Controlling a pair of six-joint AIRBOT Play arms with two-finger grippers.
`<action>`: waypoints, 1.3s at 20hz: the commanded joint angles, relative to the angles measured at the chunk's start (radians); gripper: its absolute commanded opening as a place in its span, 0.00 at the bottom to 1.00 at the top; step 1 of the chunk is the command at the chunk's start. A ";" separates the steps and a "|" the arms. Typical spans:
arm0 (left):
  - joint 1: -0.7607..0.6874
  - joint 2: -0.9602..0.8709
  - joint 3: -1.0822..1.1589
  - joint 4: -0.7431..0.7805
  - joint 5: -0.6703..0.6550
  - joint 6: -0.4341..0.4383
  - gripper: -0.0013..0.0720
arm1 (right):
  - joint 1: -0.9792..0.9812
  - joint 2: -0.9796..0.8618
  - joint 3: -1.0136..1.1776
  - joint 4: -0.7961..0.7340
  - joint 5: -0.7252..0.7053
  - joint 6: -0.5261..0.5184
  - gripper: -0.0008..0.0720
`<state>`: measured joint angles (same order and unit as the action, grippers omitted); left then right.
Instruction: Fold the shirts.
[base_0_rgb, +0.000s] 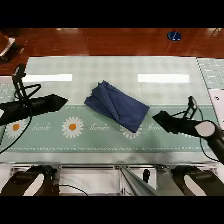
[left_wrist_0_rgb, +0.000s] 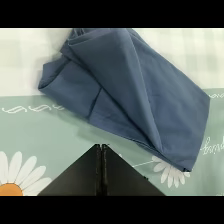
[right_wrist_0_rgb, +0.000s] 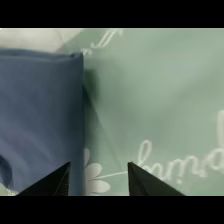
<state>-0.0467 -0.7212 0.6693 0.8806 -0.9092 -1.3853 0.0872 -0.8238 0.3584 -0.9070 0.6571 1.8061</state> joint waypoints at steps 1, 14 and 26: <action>-0.017 -0.016 0.000 -0.005 0.000 -0.006 0.04 | 0.056 -0.227 -0.003 0.332 -0.089 -0.254 0.58; -0.016 -0.023 0.000 -0.028 0.023 -0.006 0.04 | 0.073 -0.580 0.539 0.458 0.296 -0.595 0.04; -0.016 -0.023 0.000 -0.027 0.026 -0.006 0.04 | -0.062 -0.568 1.431 -0.084 0.651 -0.243 0.04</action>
<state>-0.0631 -0.7437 0.6689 0.8532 -0.8810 -1.3922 0.0956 -1.3987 1.6394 -0.8707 1.2011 1.4872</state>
